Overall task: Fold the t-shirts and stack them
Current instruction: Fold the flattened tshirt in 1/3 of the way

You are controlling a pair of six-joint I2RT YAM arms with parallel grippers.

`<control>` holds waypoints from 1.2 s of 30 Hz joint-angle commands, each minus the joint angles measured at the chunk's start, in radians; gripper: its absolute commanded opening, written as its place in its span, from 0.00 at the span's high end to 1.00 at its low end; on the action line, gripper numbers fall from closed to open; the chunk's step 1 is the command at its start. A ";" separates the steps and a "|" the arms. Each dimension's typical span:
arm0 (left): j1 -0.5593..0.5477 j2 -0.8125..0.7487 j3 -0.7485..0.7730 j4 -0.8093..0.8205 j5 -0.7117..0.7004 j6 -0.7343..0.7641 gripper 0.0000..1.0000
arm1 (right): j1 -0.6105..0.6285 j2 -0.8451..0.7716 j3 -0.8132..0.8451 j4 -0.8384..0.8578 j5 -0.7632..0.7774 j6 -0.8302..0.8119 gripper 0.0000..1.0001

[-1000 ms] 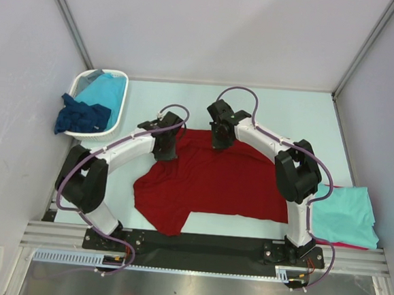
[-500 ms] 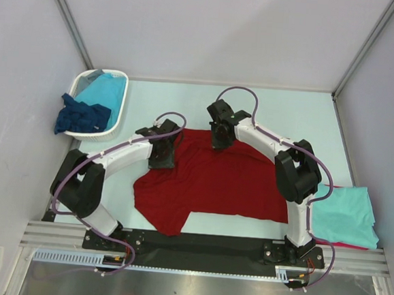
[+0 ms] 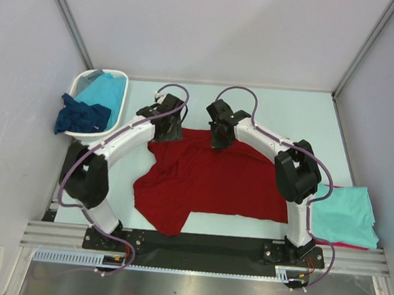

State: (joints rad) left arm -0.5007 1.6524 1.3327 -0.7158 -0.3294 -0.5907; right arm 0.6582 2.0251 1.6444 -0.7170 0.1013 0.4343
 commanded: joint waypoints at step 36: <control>0.257 0.336 0.066 0.033 0.098 0.020 0.56 | 0.086 0.334 0.609 -0.179 -0.133 0.001 0.90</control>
State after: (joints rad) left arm -0.2882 1.9766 1.3788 -0.6899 -0.2260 -0.5755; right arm 0.7433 2.3352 2.2147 -0.8619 0.0250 0.4252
